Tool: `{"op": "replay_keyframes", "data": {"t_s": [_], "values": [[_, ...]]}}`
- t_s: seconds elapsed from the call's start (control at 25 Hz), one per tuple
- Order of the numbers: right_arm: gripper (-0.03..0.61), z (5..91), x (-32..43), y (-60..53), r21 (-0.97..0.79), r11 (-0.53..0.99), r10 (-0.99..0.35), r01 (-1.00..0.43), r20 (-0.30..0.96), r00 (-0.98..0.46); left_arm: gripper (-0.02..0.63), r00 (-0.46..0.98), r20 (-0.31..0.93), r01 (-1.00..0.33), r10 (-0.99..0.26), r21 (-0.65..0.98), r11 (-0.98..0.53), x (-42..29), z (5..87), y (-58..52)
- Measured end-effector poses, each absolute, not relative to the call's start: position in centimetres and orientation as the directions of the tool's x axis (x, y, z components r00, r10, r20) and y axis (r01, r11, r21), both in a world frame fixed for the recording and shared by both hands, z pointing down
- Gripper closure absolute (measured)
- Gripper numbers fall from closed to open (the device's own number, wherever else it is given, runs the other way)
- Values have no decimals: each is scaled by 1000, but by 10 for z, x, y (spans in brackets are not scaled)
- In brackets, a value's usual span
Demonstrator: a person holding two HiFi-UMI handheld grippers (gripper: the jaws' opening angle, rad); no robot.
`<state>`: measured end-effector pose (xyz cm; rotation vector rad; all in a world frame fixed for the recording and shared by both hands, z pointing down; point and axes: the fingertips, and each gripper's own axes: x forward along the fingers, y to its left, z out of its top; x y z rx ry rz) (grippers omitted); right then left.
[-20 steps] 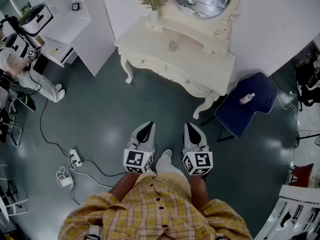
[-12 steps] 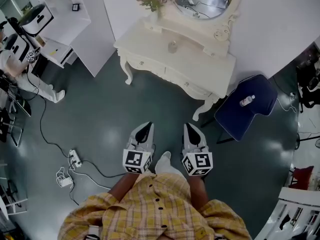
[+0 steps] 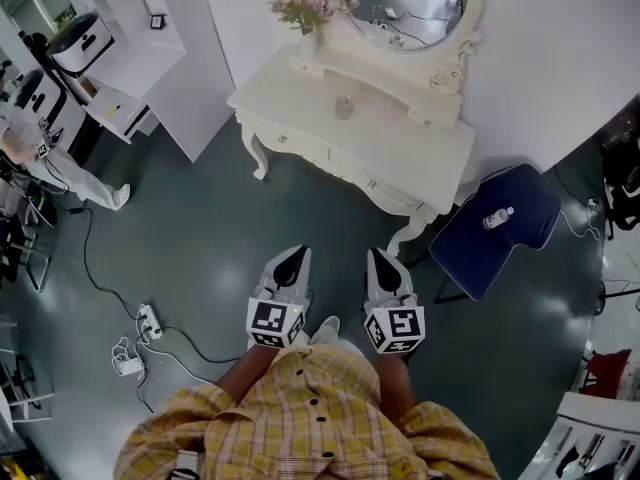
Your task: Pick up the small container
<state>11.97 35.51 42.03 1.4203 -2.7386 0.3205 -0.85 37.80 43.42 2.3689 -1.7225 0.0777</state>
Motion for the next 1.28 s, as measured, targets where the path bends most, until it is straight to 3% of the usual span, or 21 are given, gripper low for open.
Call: {"op": "replay_keyframes", "data": {"t_s": [0.76,1.28], "values": [[577,442,114,306,-171,555,-796,-814,174,-579,615,315,237,-947,-919,142,-288,-6,463,326],[577,435,81,178,-159,509,-834,-846,153,-530,615,369,209,-928,-906,140,-346,-41,455,187]]}}
